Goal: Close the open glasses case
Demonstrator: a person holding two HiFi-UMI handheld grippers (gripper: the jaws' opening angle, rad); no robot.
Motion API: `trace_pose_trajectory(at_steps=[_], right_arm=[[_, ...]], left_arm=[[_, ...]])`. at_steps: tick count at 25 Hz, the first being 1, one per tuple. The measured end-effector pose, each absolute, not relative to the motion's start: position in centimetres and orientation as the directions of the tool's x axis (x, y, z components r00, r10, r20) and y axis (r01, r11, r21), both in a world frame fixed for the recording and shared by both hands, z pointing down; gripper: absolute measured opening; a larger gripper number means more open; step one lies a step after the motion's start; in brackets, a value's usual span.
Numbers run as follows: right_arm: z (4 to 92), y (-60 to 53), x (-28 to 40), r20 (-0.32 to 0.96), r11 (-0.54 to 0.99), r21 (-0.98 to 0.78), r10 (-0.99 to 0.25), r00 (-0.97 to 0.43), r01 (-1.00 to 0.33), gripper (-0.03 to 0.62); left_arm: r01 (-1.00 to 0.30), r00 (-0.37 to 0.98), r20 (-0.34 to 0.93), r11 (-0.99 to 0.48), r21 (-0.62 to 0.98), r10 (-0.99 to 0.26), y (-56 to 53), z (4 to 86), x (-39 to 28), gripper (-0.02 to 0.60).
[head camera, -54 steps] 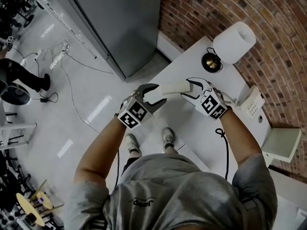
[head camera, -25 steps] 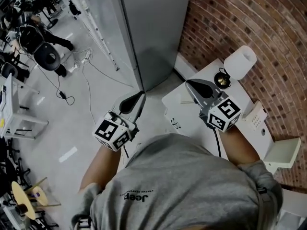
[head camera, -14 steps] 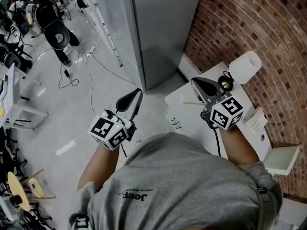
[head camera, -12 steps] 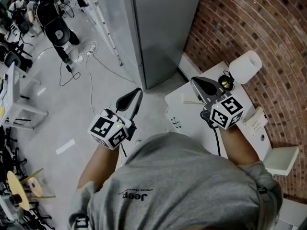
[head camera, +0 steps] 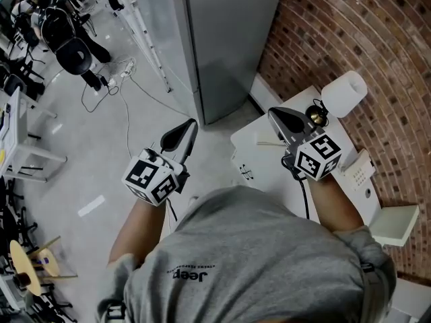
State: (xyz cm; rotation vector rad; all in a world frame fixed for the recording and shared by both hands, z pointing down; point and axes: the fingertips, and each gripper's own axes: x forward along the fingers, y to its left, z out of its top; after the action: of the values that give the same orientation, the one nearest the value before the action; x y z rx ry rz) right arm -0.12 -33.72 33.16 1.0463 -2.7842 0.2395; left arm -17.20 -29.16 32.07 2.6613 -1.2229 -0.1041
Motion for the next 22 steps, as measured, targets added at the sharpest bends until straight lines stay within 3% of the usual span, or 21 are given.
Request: trace_pose_trajectory(at_steps=[22], right_arm=[[33.22, -33.5, -0.22, 0.2, 0.761, -0.077, -0.621, -0.758, -0.644, 0.008]], left_arm=[[-0.738, 0.659, 0.03, -0.639, 0.218, -0.751, -28.88, 32.42, -16.69, -0.003]])
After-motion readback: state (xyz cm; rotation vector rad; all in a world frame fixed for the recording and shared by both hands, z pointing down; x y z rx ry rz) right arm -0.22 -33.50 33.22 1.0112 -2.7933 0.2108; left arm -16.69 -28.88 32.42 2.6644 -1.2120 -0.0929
